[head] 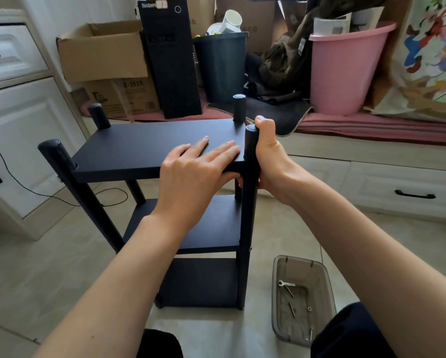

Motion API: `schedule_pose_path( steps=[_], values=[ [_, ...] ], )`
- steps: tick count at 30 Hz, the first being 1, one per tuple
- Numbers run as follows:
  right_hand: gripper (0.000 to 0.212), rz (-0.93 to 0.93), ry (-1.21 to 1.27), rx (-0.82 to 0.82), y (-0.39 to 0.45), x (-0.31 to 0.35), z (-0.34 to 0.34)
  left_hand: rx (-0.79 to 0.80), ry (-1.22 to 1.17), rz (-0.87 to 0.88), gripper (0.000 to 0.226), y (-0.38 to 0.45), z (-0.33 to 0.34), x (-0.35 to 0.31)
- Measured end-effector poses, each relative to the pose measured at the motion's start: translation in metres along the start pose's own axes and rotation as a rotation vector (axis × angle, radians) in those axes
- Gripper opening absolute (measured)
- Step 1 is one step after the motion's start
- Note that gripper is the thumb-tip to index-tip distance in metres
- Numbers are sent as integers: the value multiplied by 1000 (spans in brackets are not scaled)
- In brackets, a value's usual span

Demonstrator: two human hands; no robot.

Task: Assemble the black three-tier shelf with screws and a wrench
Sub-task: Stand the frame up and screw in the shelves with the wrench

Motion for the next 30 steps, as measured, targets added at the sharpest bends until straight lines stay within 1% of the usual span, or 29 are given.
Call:
schedule_pose_path(
  steps=[3, 11, 16, 18, 21, 22, 25, 30],
  values=[
    [70, -22, 16, -10, 1, 1, 0, 15, -4, -1, 39, -1, 2, 0],
    [71, -45, 32, -22, 1, 2, -1, -21, -7, 21, 39, 0, 3, 1],
    [77, -37, 106, 99, -11, -6, -10, -75, -9, 44, 37, 1, 6, 2],
    [69, -8, 187, 95, -14, -12, -22, -102, -3, 69, 37, 2, 7, -2],
    [49, 40, 270, 69, -20, -27, -48, -126, -20, 89, 36, 4, 7, -7],
    [43, 55, 231, 60, -23, -35, -58, -131, -25, 91, 35, 5, 8, -8],
    [29, 135, 11, 6, -32, -70, -87, -131, -32, 95, 35, 6, 8, -11],
    [22, 353, -173, 47, -39, -151, -116, -97, -91, 50, 34, 7, 9, -12]
  ],
)
Point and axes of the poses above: each hand's wrist, its own y-axis towards the middle knuckle, its own z-axis out of the palm, x = y × z, the point moved 8 cm from there along y, towards the middle knuckle, and after that the axes turned 4 degrees about -x, right-handed, at the moved point
